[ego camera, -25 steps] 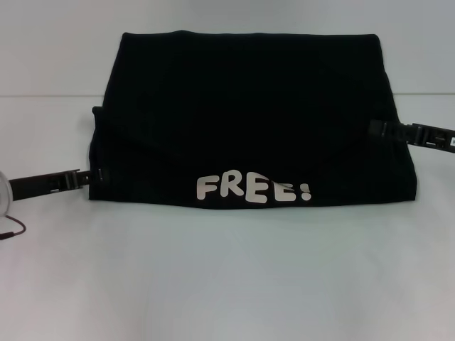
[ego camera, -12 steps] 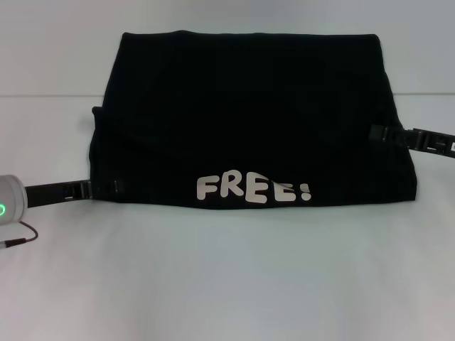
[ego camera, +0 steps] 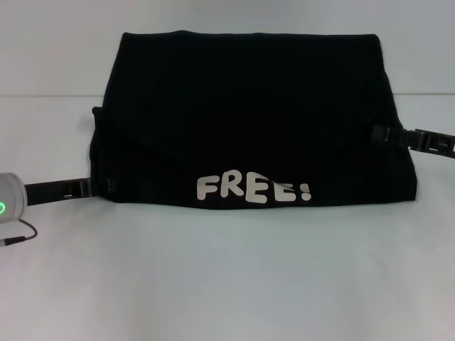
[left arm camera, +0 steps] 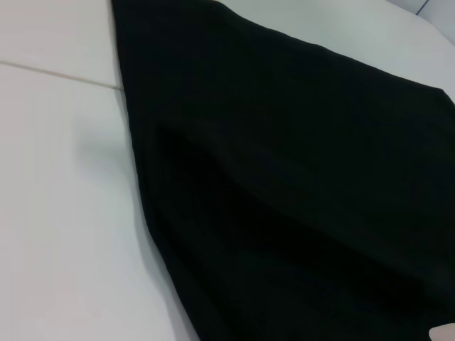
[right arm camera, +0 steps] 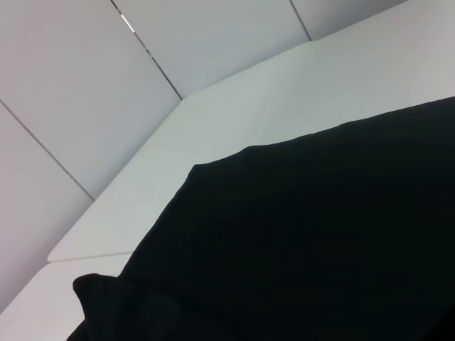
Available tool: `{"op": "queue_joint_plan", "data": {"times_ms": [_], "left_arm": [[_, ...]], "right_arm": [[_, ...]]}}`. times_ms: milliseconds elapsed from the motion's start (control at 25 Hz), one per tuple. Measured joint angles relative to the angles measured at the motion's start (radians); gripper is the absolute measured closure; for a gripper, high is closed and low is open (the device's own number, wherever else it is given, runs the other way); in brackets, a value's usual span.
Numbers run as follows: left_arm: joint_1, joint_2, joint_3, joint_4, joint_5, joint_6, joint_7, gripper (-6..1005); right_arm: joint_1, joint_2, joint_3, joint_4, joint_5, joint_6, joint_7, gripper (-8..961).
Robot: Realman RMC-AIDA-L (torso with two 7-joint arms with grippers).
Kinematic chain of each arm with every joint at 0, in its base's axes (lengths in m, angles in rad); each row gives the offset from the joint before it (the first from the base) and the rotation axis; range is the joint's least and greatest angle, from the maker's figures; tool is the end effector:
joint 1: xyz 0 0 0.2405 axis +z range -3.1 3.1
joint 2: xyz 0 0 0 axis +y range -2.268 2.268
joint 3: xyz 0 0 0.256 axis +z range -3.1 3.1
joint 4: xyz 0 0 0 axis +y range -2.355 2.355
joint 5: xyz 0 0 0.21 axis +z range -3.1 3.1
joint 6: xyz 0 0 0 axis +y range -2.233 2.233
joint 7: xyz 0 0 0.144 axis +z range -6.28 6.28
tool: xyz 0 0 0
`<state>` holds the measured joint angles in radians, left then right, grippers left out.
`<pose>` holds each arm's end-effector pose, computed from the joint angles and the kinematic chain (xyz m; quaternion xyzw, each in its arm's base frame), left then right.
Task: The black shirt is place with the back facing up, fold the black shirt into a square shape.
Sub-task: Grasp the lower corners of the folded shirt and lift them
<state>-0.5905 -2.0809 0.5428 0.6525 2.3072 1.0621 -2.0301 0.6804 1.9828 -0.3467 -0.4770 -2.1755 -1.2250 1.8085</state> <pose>-0.3263 0.3788 0.0167 -0.7778 -0.5347 -0.1485 0.2950 0.2975 0.3977 0.0405 -0.8000 0.4772 0.2610 0.2535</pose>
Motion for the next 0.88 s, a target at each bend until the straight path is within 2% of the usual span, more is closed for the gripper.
{"op": "queue_joint_plan", "data": {"times_ms": [240,320,560,760,880], "left_arm": [[-0.001,0.003,0.004,0.002,0.006,-0.001,-0.001,495],[-0.003,0.002,0.005,0.002,0.013,-0.002,-0.001,740],[-0.004,0.005,0.006,0.007,0.021,0.008,-0.005,965],[-0.004,0.014,-0.005,0.037,0.027,0.087,-0.006,994],[-0.004,0.016,-0.013,0.045,0.027,0.102,-0.007,1000]], "right_arm": [[-0.006,-0.005,-0.010,0.000,-0.004,-0.001,0.001,339],[-0.011,-0.009,-0.025,0.000,-0.004,-0.001,0.005,339],[-0.033,-0.034,-0.100,-0.001,-0.007,0.005,0.028,340],[-0.048,-0.062,-0.143,-0.002,-0.057,0.010,0.038,343],[-0.050,-0.067,-0.146,-0.016,-0.125,0.009,0.031,351]]}}
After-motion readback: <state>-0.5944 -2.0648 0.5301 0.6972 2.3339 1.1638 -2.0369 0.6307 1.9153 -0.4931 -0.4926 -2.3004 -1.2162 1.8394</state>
